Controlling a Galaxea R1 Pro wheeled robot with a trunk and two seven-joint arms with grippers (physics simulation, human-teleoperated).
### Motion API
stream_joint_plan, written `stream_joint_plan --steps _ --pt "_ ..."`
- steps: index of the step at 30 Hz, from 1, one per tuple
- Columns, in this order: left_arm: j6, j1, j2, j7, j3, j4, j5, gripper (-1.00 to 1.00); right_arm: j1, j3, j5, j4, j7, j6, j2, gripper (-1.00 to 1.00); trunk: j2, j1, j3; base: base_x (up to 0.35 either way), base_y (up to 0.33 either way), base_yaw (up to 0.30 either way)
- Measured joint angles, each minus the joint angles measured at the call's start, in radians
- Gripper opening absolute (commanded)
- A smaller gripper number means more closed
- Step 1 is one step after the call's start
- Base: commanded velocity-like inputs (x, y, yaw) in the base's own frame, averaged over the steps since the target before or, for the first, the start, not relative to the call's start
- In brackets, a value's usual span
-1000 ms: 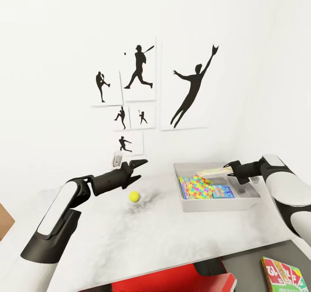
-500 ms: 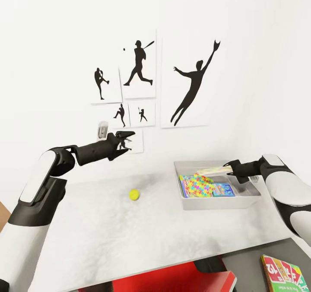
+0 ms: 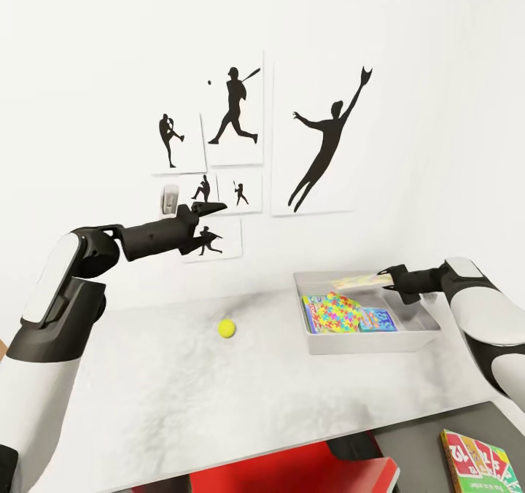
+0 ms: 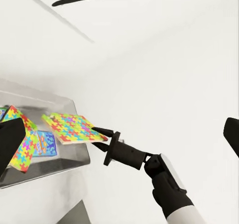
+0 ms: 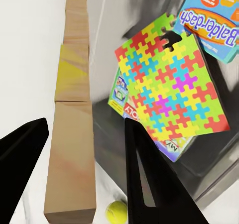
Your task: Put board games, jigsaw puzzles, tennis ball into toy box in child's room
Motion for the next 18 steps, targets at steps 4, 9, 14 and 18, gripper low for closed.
stream_joint_plan --steps 4,9,14,18 --pt "0.0 -0.001 -0.001 0.001 -0.002 -0.001 0.004 1.0 -0.002 0.0 0.0 0.0 0.006 0.001 -0.002 -1.0 0.0 0.0 0.0 0.0 0.0 0.0" --pt "-0.001 -0.001 -0.001 0.001 -0.003 -0.003 0.007 1.0 -0.01 0.0 0.0 0.0 0.01 0.002 -0.008 -1.0 0.0 0.0 -0.003 0.0 0.0 0.0" --pt "-0.001 -0.005 -0.003 -0.004 -0.002 -0.003 0.009 1.0 -0.017 0.001 0.0 0.0 0.011 0.006 -0.015 -1.0 0.0 0.0 -0.009 0.0 0.0 0.0" --pt "-0.001 -0.01 -0.006 -0.01 -0.002 -0.003 0.009 1.0 -0.02 0.001 0.001 0.0 0.012 0.007 -0.019 -1.0 0.0 0.0 -0.015 0.0 0.0 0.0"
